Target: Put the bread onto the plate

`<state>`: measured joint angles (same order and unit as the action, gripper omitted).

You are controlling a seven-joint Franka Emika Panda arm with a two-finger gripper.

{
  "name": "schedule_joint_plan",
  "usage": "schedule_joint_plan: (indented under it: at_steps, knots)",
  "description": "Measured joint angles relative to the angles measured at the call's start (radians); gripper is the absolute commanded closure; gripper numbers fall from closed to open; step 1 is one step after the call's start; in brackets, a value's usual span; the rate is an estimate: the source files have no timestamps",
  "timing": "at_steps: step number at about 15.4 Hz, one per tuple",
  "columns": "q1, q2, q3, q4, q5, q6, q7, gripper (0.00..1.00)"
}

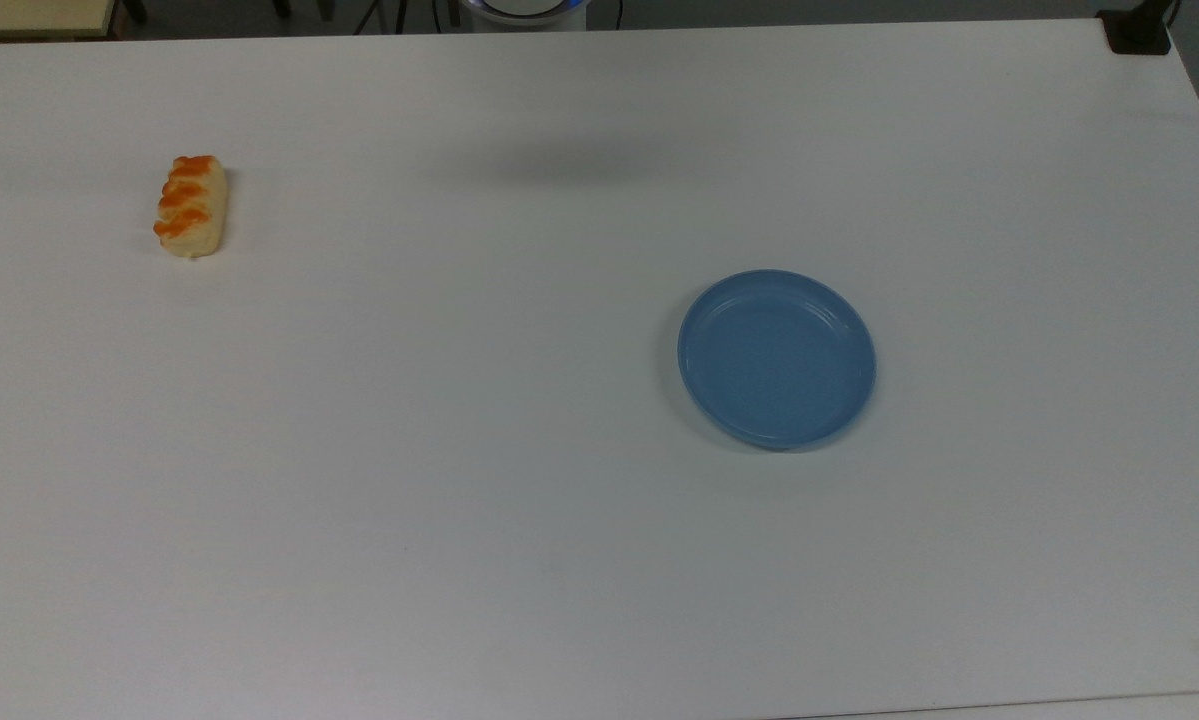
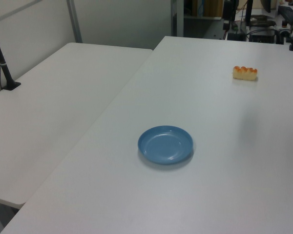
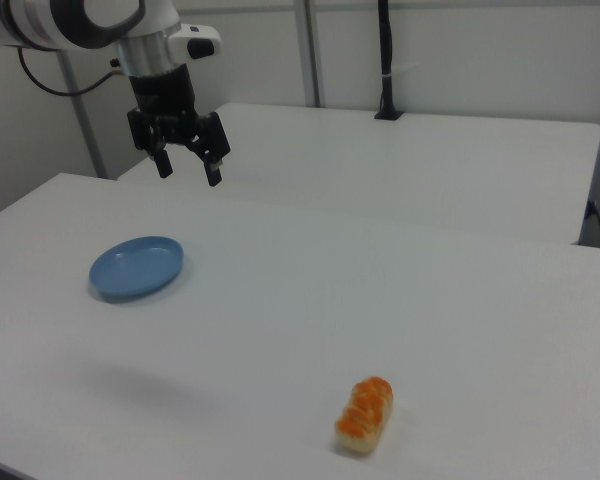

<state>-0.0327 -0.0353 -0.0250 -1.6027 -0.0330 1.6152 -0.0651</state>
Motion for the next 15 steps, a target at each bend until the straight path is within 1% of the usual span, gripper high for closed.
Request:
schedule_joint_plan:
  at_steps: [1,15]
  knots:
    - [0.001,0.003,0.003,0.0,0.0,0.0,0.015,0.0]
    - [0.001,0.003,0.003,0.0,0.0,0.0,0.015,0.0]
